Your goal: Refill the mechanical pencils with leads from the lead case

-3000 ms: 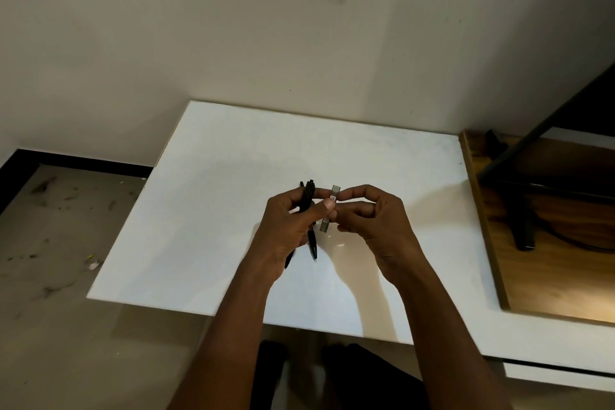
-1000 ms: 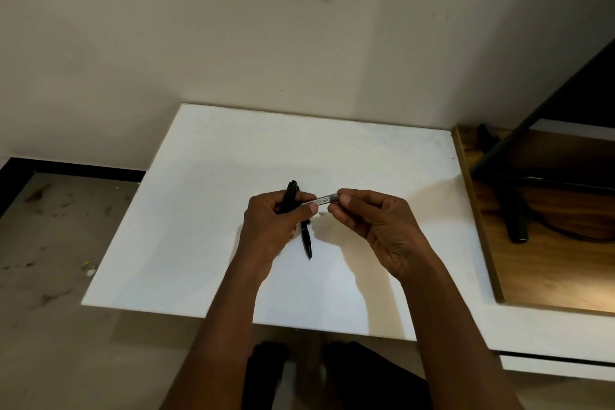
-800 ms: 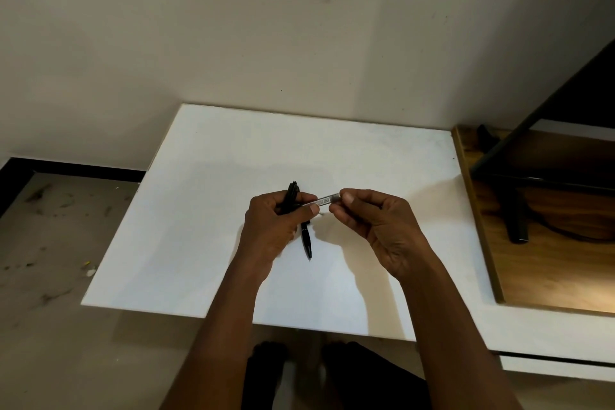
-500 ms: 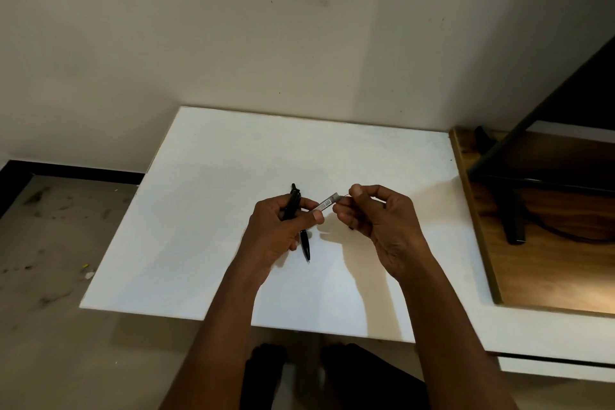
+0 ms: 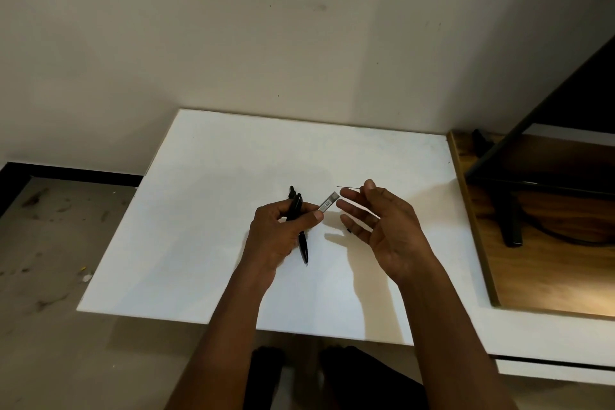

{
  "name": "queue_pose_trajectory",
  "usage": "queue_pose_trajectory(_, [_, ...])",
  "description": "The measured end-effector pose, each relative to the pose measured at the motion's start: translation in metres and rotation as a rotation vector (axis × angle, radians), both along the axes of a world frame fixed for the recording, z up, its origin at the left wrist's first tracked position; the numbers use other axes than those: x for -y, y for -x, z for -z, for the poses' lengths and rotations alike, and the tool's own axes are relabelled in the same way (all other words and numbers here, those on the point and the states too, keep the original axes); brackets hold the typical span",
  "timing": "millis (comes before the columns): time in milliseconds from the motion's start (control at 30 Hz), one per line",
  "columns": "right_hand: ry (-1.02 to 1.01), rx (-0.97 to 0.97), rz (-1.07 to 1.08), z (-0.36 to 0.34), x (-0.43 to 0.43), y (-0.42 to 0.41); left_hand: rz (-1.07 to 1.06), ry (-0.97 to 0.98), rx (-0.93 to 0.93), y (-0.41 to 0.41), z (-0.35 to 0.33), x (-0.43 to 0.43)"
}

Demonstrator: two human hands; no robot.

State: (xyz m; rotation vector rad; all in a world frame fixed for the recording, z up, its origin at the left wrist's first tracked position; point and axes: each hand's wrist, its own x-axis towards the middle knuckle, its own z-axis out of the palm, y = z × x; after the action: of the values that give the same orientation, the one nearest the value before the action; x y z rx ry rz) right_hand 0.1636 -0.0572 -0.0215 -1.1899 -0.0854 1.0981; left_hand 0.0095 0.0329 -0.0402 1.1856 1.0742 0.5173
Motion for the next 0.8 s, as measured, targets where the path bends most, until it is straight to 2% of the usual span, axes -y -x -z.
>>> queue_pose_trajectory(167, [-0.027,-0.042,-0.029,-0.001,-0.002,0.0,0.008,-0.076,-0.087,-0.007,-0.003,0.005])
queue_pose_trajectory(367, [0.095,0.088,-0.052,0.0,0.004,-0.005,0.144,-0.273,-0.294,-0.018,0.002,0.017])
queue_pose_trajectory(633, [0.317,0.269,-0.192,0.003,0.008,-0.006,0.22,-0.299,-0.464,-0.023,0.01,0.024])
queue_pose_trajectory(800, [0.347,0.248,-0.121,0.004,0.01,-0.007,0.237,-0.3,-0.517,-0.025,0.013,0.027])
